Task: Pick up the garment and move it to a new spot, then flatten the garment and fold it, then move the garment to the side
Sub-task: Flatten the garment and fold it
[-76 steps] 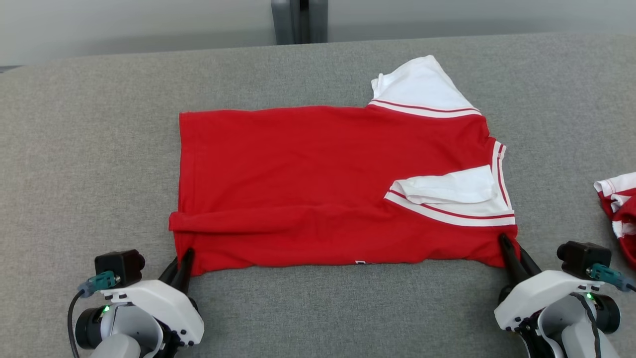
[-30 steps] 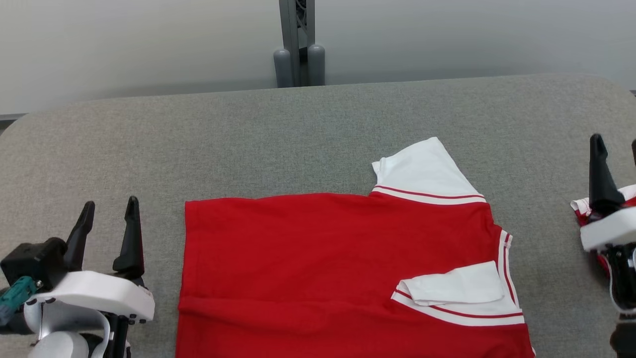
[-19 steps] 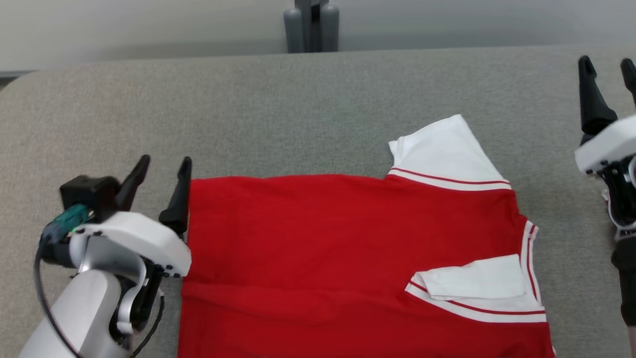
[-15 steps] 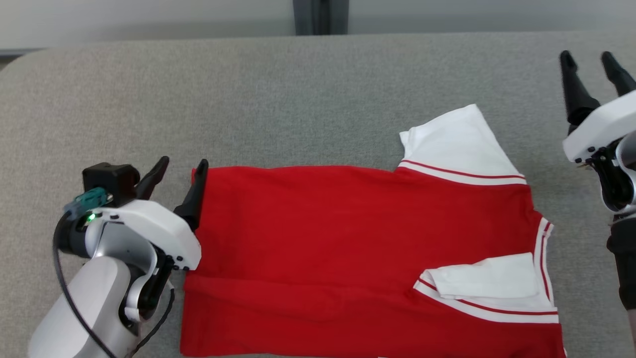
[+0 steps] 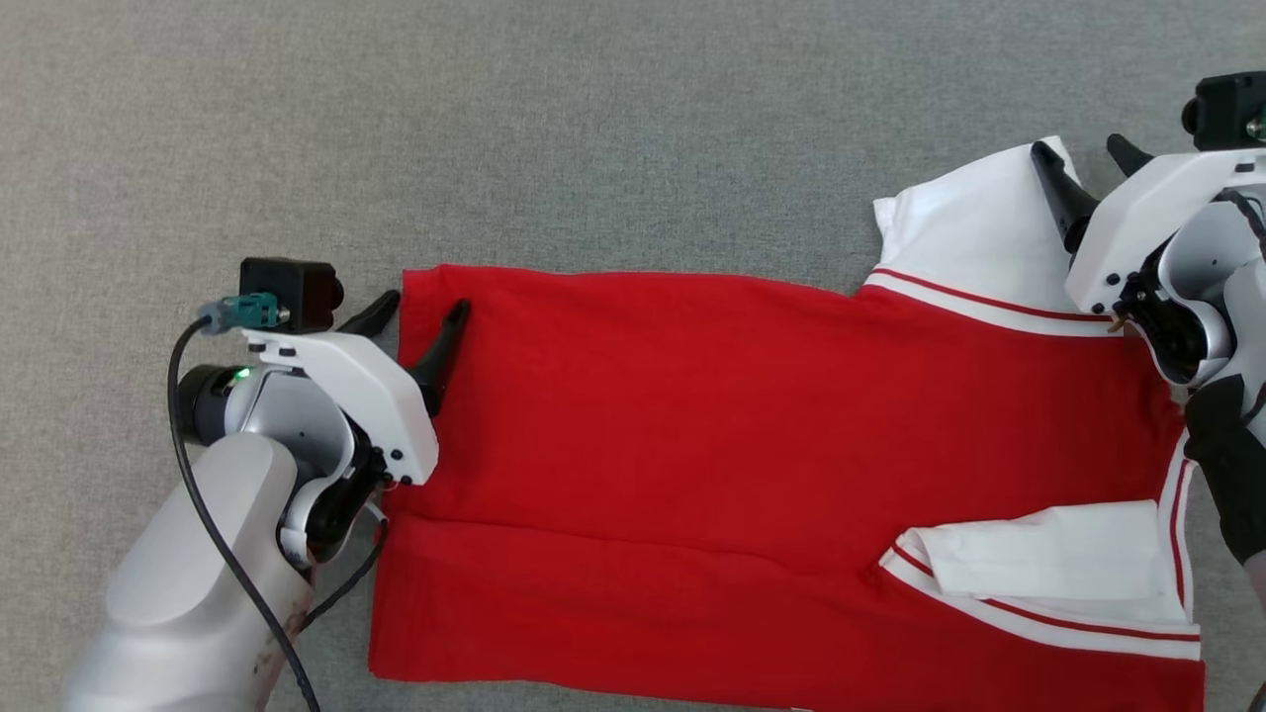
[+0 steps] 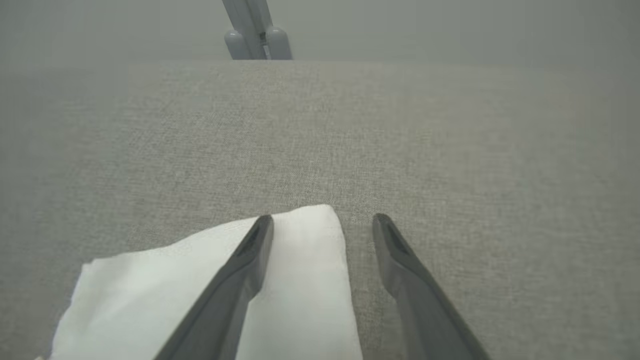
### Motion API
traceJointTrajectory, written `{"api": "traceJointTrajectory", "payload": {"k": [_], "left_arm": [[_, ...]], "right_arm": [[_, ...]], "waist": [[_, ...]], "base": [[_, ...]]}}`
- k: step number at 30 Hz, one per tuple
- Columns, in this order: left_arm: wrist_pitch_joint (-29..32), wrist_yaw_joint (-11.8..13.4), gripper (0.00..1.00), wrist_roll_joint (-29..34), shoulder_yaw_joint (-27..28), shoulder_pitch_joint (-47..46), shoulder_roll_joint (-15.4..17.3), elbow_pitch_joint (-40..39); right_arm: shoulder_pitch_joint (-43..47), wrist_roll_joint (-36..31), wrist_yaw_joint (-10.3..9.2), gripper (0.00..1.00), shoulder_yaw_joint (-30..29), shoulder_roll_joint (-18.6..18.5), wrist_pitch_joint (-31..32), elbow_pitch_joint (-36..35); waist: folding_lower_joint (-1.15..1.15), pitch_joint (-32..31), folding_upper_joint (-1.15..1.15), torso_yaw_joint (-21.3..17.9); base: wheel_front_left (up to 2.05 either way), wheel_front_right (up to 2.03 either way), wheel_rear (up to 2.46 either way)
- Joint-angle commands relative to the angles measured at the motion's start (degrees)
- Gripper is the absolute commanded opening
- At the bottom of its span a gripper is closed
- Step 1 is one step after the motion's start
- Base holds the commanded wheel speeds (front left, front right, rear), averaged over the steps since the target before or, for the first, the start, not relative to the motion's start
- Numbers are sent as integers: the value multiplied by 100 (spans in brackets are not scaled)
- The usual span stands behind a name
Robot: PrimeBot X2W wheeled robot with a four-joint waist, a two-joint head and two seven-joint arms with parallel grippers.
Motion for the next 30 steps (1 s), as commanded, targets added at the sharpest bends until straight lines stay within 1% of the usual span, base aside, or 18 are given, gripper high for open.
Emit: {"api": "traceJointTrajectory", "payload": {"k": [1,3,5,6,7,8,9,10,13,16,22,23,26,30], "left_arm": [[43,-65,100,-33,-12,-130,-10,81],[141,-148,100,-71,-82,-212,-72,273],[195,-196,100,-80,-111,-279,-94,391],[209,-218,90,-95,-126,-300,-106,434],[221,-252,49,-110,-136,-315,-121,478],[234,-272,33,-107,-149,-335,-128,513],[228,-292,3,-107,-158,-361,-137,546],[217,-302,0,-108,-165,-385,-145,579],[46,-339,0,-73,-131,-483,-133,626],[-175,-320,0,-49,-64,-527,-134,620],[-499,-279,0,-52,4,-222,-17,370],[-499,-279,0,-52,4,-222,-17,370],[-578,-243,0,-91,23,88,94,72],[-611,-112,0,-158,72,658,293,-424]], "right_arm": [[-112,76,-2,100,76,-27,32,102],[-266,203,-2,100,358,-40,72,320],[-356,301,-2,100,508,-55,45,434],[-387,370,-2,100,578,-43,53,484],[-416,429,-2,76,637,-46,44,527],[-447,482,-2,42,691,-57,25,573],[-475,543,-2,18,738,-62,45,631],[-491,632,-2,0,775,-52,87,687],[-563,855,-2,0,869,-70,-42,726],[-570,1076,-2,0,953,-96,-251,637],[-192,1678,-2,0,1133,-203,-668,52],[-192,1678,-2,0,1133,-203,-668,52],[202,2010,-2,0,1230,-322,-803,-469],[948,2415,-2,0,1264,-493,-902,-1253]], "waist": [[0,83,0,50],[0,132,0,74],[0,152,0,80],[0,157,0,79],[0,161,0,78],[0,162,0,76],[0,164,0,75],[0,162,0,74],[0,139,0,66],[0,55,0,58],[0,-273,0,-21],[0,-273,0,-21],[0,-500,0,-96],[0,-775,0,-240]], "base": [[0,0,0],[0,0,0],[0,0,0],[0,0,0],[0,0,0],[0,0,0],[0,0,0],[0,0,0],[0,0,0],[0,0,0],[0,0,0],[0,0,0],[0,0,0],[0,0,0]]}}
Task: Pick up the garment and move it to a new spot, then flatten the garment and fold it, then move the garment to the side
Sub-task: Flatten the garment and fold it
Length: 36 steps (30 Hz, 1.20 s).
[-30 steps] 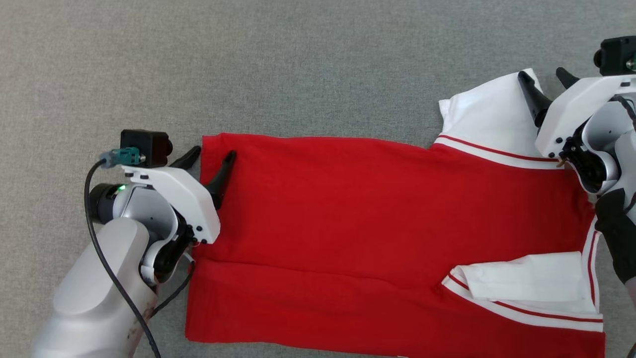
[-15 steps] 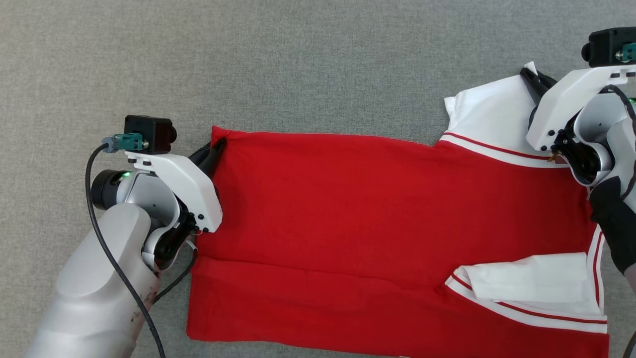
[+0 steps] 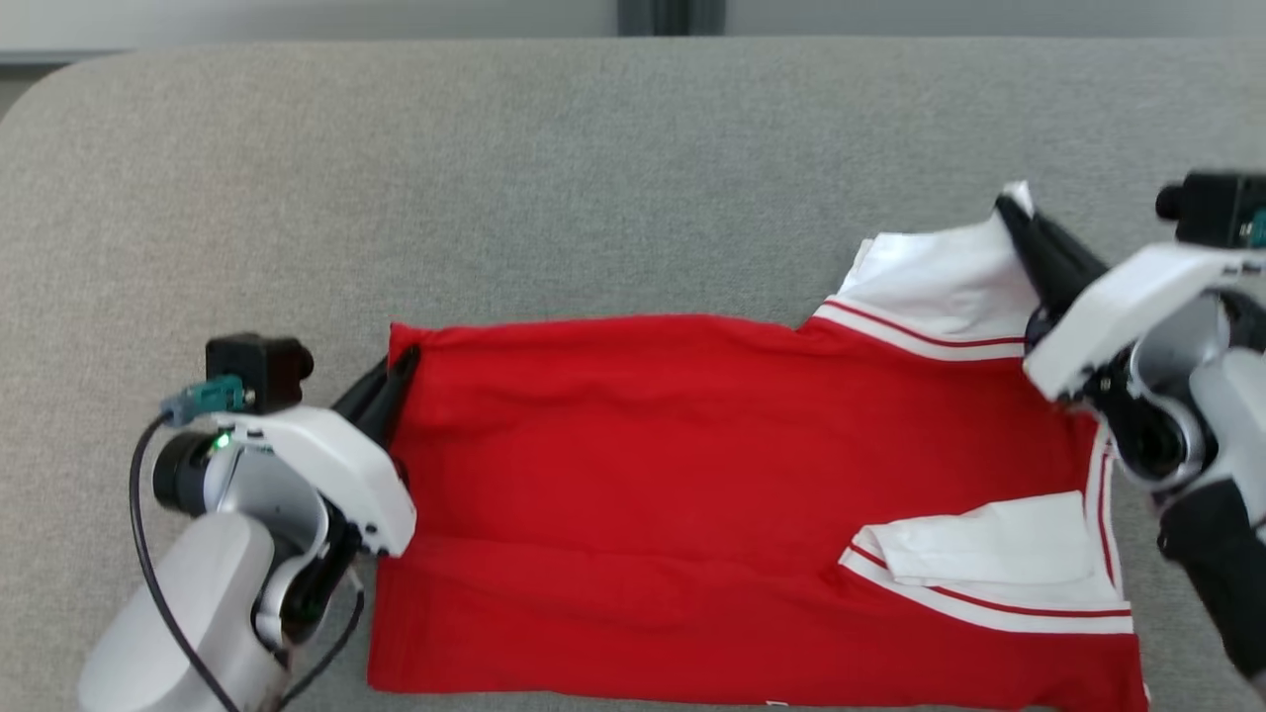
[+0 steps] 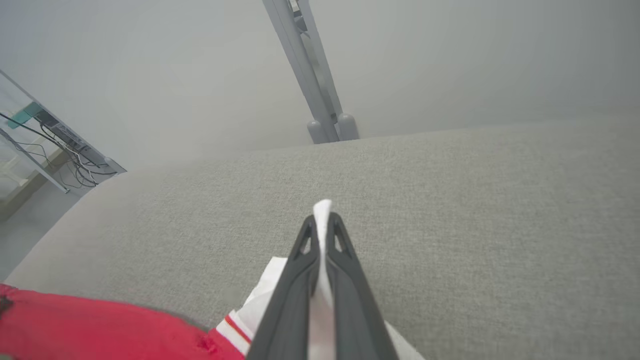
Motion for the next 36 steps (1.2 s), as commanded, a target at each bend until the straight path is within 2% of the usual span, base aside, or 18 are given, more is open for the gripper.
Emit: {"api": "traceJointTrajectory", "payload": {"k": [1,6,12,17,27,28,29,30,32,36], "left_arm": [[-2,82,0,-24,25,224,90,-183],[58,348,0,-164,184,874,383,-860],[122,604,0,-442,480,1462,621,-1436],[194,748,0,-589,591,1837,750,-1711],[231,962,0,-826,697,2362,737,-1831],[225,966,0,-845,707,2386,730,-1811],[246,979,0,-888,710,2416,705,-1783],[259,982,18,-887,692,2440,707,-1753],[207,1020,100,-899,726,2436,677,-1712],[31,1149,100,-781,790,2448,666,-1670]], "right_arm": [[335,141,-2,0,-16,-87,-48,-267],[1314,371,-2,0,-155,-274,100,-1163],[2470,464,-2,0,-485,-256,269,-2102],[3340,456,-2,0,-807,-67,506,-2652],[4532,105,-1,0,-1541,529,1048,-3303],[4602,50,-2,3,-1607,578,1120,-3317],[4673,-2,-2,34,-1665,646,1174,-3331],[4708,-82,-2,99,-1714,701,1209,-3359],[4772,-159,-1,100,-1847,835,1210,-3437],[4891,-386,-1,100,-2188,1067,970,-3728]], "waist": [[0,-210,0,-152],[0,-386,0,-330],[0,-463,0,-461],[0,-519,0,-541],[0,-612,0,-627],[0,-614,0,-632],[0,-616,0,-634],[0,-620,0,-632],[0,-637,0,-617],[0,-691,0,-610]], "base": [[0,0,0],[0,0,0],[0,0,0],[0,0,0],[0,0,0],[0,0,0],[0,0,0],[0,0,0],[0,0,0],[0,0,0]]}}
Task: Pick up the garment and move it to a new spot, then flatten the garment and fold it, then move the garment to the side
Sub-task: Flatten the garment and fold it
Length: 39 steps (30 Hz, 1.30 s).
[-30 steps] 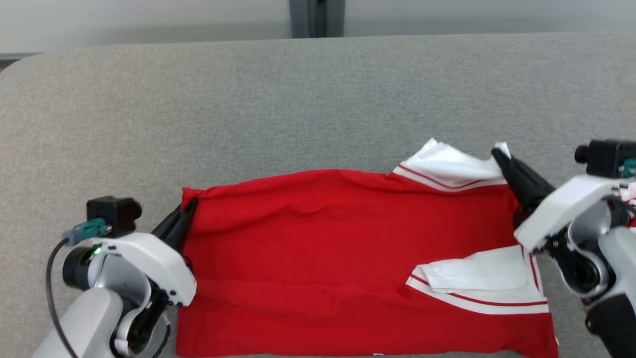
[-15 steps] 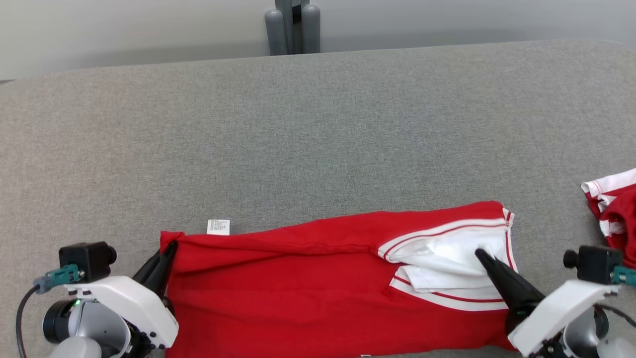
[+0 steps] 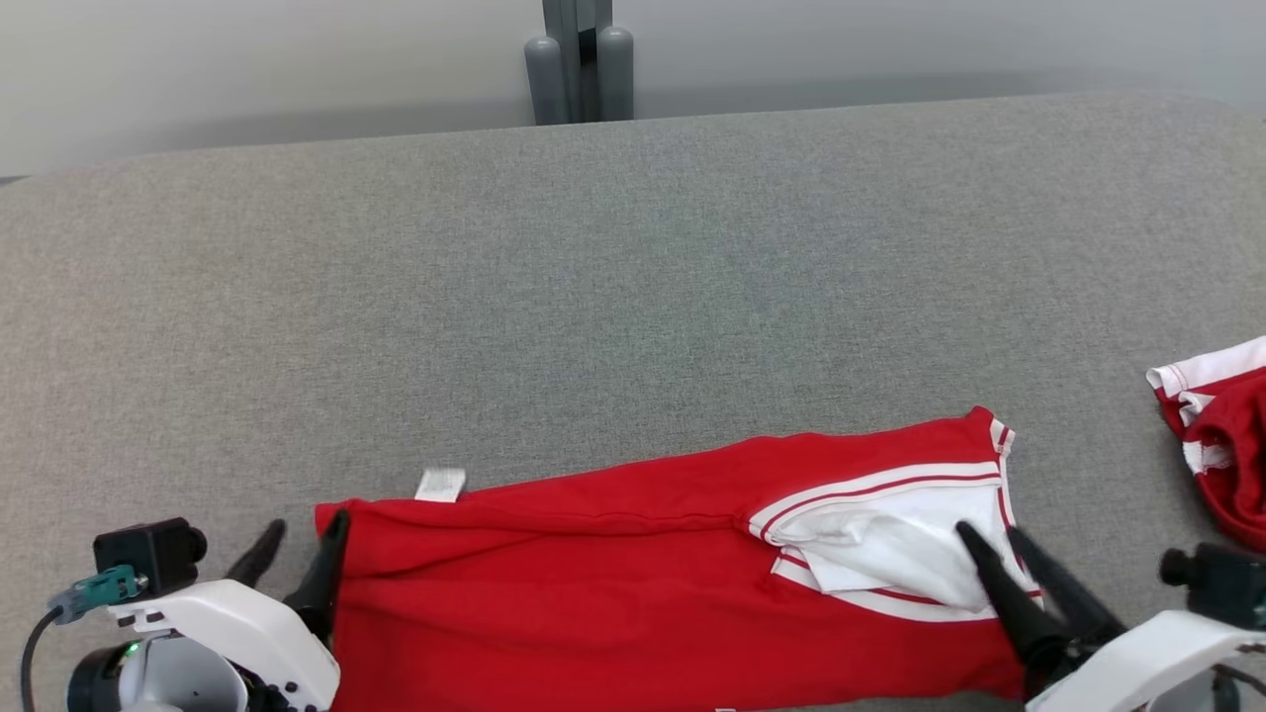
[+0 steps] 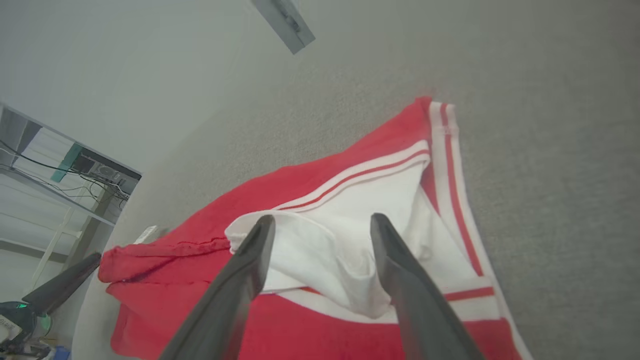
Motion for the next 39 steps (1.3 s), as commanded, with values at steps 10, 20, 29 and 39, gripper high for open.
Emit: {"api": "traceJointTrajectory", "payload": {"k": [10,20,29,39], "left_arm": [[-959,521,100,551,379,-159,-12,-489],[-1670,846,100,1375,188,-322,-63,-1022],[-2007,1031,100,1736,26,233,-92,-1031],[-2173,853,100,1885,-47,322,-255,-755]], "right_arm": [[-242,-998,-1,100,-925,535,-1069,-657],[-617,-2227,-1,100,-768,628,-1522,-548],[-362,-2777,-1,100,-562,599,-1727,-176],[-194,-2863,-1,100,-619,632,-1819,117]], "waist": [[0,-204,0,-48],[0,-435,0,-21],[0,-613,0,50],[0,-769,0,180]], "base": [[0,0,0],[0,0,0],[0,0,0],[0,0,0]]}}
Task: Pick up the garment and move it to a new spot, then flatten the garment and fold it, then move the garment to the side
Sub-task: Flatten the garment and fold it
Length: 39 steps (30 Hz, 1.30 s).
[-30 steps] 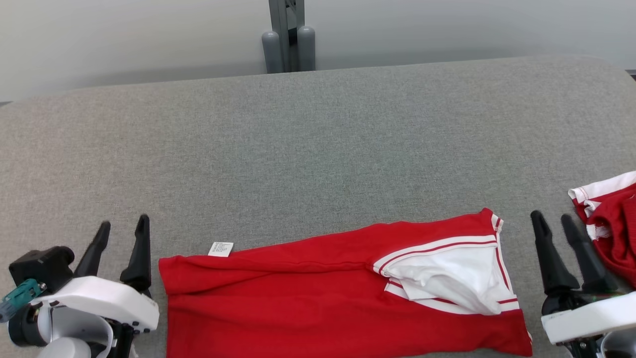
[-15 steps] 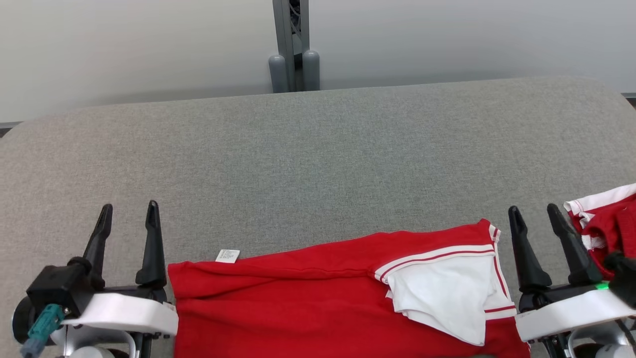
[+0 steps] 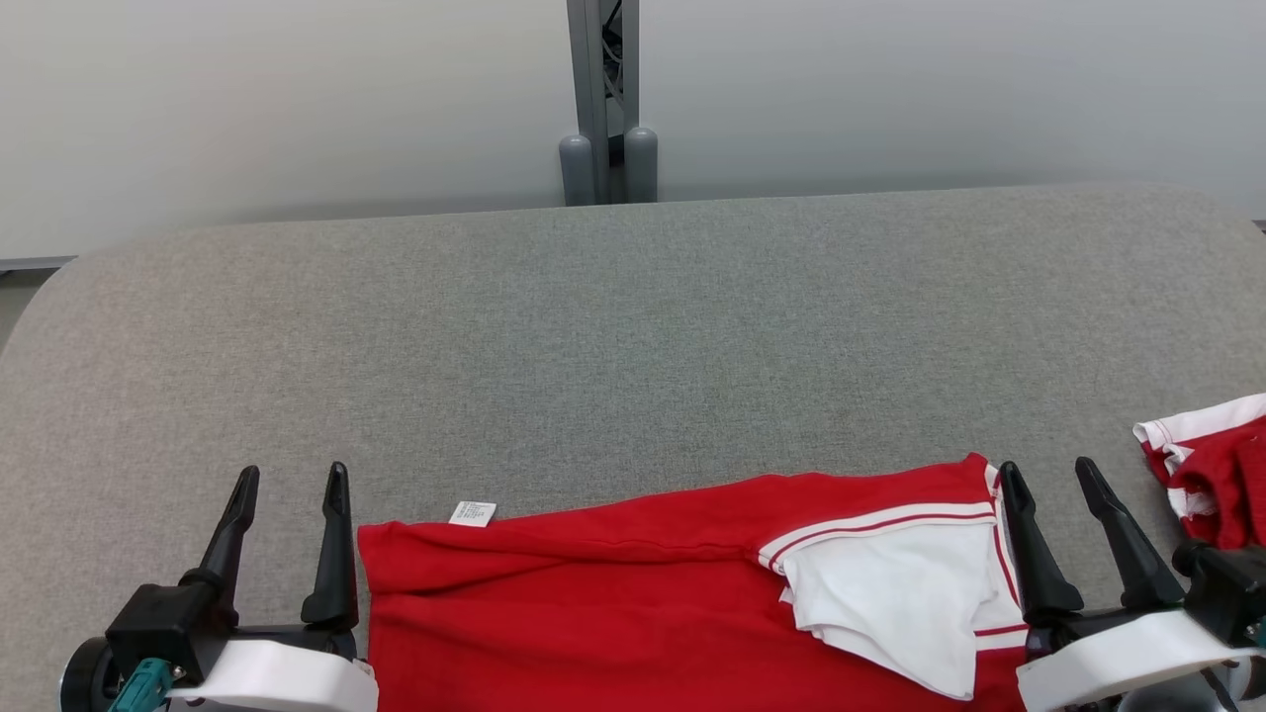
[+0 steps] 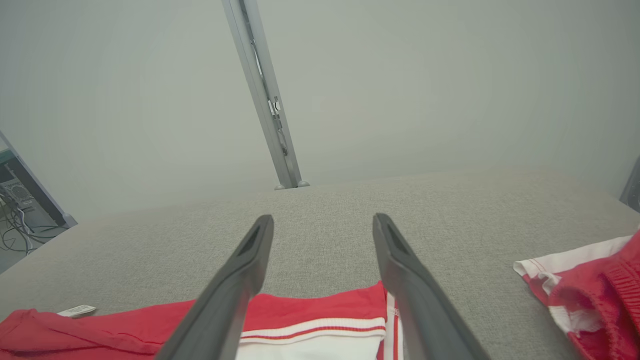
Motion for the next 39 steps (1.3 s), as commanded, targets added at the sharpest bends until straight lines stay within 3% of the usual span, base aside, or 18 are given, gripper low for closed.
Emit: {"api": "traceJointTrajectory", "payload": {"k": [1,13,35,37,39], "left_arm": [[-46,-50,100,63,-7,-98,10,36],[-57,-195,100,96,-72,-190,-60,243],[-78,-283,100,82,-50,-393,-181,368],[-80,-287,100,77,-41,-411,-194,376],[-82,-298,100,71,-31,-416,-202,385]], "right_arm": [[71,-6,-2,100,-35,-11,-34,17],[201,-180,-2,100,-177,-51,269,521],[-896,483,-2,100,299,-110,35,3725],[-946,709,-2,0,398,-71,49,3888],[-994,839,-1,0,541,-44,-11,3967]], "waist": [[0,-41,0,28],[0,-121,0,85],[0,236,0,135],[0,254,0,128],[0,267,0,118]], "base": [[0,0,0],[0,0,0],[0,0,0],[0,0,0],[0,0,0]]}}
